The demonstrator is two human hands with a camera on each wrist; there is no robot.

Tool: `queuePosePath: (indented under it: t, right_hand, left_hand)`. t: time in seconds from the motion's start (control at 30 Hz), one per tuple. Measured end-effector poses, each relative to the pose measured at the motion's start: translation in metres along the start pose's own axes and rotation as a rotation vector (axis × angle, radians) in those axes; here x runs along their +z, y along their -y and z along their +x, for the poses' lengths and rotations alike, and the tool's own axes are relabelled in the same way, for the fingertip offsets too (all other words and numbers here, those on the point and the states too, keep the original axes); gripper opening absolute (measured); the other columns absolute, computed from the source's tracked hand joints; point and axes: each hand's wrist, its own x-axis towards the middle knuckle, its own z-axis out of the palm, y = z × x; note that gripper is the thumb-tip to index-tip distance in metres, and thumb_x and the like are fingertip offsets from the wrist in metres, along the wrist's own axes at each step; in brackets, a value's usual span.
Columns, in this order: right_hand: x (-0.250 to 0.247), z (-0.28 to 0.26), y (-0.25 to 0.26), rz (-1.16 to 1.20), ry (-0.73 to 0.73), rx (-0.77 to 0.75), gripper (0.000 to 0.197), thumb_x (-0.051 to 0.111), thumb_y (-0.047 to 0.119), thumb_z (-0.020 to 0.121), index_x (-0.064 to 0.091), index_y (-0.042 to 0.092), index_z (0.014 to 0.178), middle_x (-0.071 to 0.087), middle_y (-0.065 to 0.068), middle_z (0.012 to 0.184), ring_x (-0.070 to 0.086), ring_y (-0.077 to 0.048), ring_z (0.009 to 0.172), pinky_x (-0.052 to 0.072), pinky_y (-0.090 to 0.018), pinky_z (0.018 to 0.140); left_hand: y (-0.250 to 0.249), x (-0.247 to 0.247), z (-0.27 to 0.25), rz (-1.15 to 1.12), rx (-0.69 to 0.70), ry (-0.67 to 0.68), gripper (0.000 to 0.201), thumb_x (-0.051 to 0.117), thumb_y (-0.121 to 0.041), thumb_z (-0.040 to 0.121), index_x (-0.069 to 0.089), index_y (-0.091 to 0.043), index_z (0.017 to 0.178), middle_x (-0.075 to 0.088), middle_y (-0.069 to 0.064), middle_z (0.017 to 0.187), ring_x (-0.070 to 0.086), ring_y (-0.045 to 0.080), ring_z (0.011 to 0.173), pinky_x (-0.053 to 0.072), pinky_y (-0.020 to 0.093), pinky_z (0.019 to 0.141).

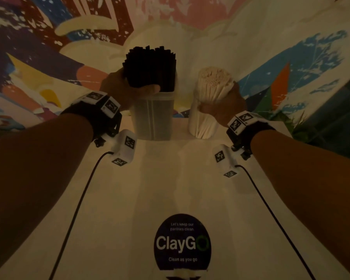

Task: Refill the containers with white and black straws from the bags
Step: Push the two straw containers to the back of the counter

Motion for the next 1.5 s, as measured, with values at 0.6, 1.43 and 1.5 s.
queuePosePath:
  t: [0.6, 1.43, 1.5]
  right_hand:
    - [-0.012, 0.002, -0.007, -0.028, 0.028, -0.009, 0.120, 0.089, 0.041, 0.055, 0.015, 0.016, 0.146, 0.037, -0.005, 0.147, 0.040, -0.027, 0.133, 0.034, -0.042, 0.110]
    - [-0.020, -0.009, -0.001, -0.027, 0.003, 0.049, 0.106, 0.087, 0.038, 0.060, 0.022, 0.014, 0.141, 0.043, -0.005, 0.142, 0.045, -0.028, 0.127, 0.037, -0.032, 0.100]
    - [-0.019, -0.008, -0.001, -0.047, 0.004, 0.052, 0.109, 0.087, 0.040, 0.059, 0.021, 0.014, 0.142, 0.042, -0.005, 0.142, 0.045, -0.029, 0.128, 0.038, -0.034, 0.101]
  left_hand:
    - [0.001, -0.017, -0.013, 0.028, -0.022, 0.002, 0.083, 0.070, -0.067, 0.065, 0.050, -0.018, 0.128, 0.062, 0.011, 0.113, 0.060, 0.034, 0.104, 0.050, 0.039, 0.082]
    - [-0.007, -0.022, -0.033, -0.359, -0.096, 0.065, 0.084, 0.080, -0.022, 0.073, 0.033, -0.030, 0.141, 0.041, 0.004, 0.143, 0.044, 0.028, 0.124, 0.047, 0.051, 0.092]
    - [-0.008, -0.023, -0.035, -0.363, -0.103, 0.058, 0.086, 0.081, -0.022, 0.072, 0.032, -0.030, 0.142, 0.041, 0.004, 0.143, 0.043, 0.032, 0.127, 0.047, 0.055, 0.094]
